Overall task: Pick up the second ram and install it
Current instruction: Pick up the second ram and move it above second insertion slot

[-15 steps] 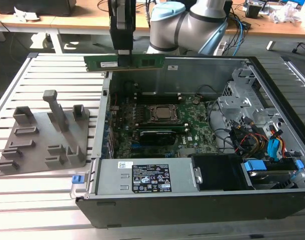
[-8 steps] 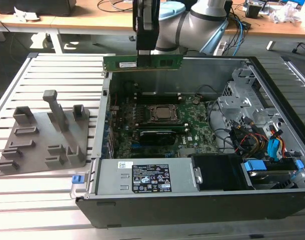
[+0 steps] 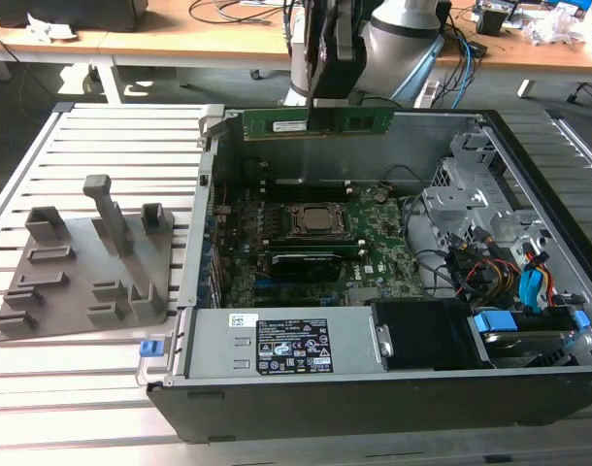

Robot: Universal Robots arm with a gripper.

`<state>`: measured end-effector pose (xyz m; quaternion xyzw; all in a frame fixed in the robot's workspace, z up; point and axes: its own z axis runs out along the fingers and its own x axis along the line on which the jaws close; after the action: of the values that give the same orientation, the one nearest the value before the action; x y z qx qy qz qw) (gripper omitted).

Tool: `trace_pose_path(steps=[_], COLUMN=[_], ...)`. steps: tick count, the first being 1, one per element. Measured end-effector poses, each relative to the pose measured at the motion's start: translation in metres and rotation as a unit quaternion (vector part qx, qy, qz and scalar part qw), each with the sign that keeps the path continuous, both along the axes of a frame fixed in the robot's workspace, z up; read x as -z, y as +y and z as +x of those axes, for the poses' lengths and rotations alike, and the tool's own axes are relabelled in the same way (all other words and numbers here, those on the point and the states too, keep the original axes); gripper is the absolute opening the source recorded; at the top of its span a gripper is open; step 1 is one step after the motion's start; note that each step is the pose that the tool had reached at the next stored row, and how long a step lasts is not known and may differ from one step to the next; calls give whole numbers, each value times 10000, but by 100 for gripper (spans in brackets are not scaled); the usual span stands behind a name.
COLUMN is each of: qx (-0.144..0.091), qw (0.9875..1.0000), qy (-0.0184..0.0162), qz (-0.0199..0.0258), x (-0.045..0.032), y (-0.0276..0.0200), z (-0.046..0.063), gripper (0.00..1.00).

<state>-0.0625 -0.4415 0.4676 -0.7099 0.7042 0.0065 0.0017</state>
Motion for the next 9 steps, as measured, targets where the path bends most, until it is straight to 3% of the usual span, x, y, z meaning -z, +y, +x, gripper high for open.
trace_pose_path(steps=[9], qx=[0], qw=[10000], qy=[0], qz=[0], x=[6], y=[2], z=[448], gripper=[14])
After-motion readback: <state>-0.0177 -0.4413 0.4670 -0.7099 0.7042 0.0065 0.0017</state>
